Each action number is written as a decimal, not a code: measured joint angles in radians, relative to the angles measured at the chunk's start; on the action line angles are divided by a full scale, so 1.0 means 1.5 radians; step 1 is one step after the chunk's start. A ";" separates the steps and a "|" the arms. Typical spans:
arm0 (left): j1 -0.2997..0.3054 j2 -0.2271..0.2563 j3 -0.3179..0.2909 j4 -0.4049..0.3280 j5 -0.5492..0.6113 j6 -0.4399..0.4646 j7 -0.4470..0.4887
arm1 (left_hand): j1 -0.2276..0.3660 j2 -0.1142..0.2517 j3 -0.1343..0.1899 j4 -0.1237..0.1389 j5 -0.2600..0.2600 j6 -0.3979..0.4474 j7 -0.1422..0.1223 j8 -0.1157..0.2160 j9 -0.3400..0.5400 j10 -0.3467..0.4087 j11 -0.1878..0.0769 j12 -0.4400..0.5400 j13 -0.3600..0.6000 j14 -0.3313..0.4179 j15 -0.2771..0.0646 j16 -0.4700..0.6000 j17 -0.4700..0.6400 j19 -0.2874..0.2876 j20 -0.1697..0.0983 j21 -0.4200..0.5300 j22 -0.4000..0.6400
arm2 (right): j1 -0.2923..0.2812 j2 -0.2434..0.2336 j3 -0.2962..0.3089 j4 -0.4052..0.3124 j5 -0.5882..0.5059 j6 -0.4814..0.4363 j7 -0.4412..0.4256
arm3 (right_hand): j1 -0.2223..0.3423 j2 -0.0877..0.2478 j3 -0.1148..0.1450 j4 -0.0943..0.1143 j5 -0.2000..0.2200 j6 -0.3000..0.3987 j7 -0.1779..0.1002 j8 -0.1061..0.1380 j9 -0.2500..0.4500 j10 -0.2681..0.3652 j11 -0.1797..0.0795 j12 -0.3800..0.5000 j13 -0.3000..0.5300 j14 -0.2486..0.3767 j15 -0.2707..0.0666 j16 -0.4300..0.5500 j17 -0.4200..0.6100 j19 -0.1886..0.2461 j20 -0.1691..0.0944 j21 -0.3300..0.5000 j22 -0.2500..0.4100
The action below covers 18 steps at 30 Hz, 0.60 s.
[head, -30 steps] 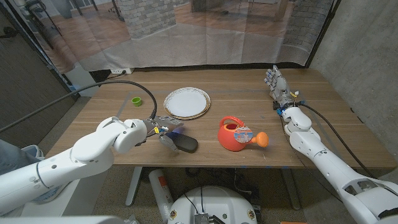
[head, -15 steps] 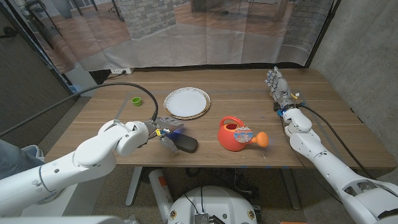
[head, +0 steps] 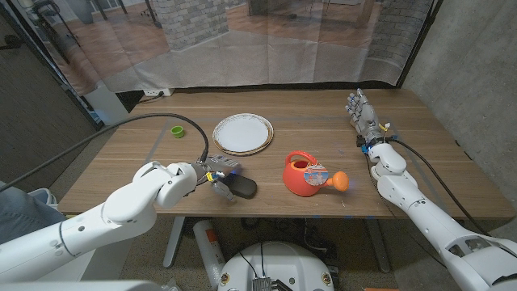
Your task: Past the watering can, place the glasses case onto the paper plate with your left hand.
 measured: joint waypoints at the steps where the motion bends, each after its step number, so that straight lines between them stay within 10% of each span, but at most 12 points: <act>1: 0.000 -0.002 0.002 0.001 0.001 0.000 0.001 | 0.000 0.000 0.000 0.000 0.000 0.000 0.000 0.000 0.000 0.000 0.000 0.000 0.000 0.000 0.000 0.000 0.000 0.000 0.000 0.000 0.000 | 0.000 0.000 0.000 0.001 0.000 0.001 0.001 | 0.000 0.000 0.000 0.000 0.000 0.000 0.000 0.000 0.000 0.000 0.000 0.000 0.000 0.000 0.000 0.000 0.001 0.000 0.000 0.000 0.000; 18: 0.012 -0.019 0.005 0.012 0.008 0.002 0.036 | 0.018 0.018 0.000 0.000 0.000 0.042 -0.001 0.019 0.000 0.053 0.004 0.015 -0.002 0.052 0.001 0.015 0.003 0.040 -0.004 0.017 0.003 | -0.002 0.005 0.000 0.010 0.004 0.003 0.005 | 0.000 0.000 -0.003 -0.003 0.000 0.000 0.000 0.000 0.000 0.000 0.000 0.000 0.000 0.000 0.000 0.000 0.001 0.000 0.000 0.000 0.000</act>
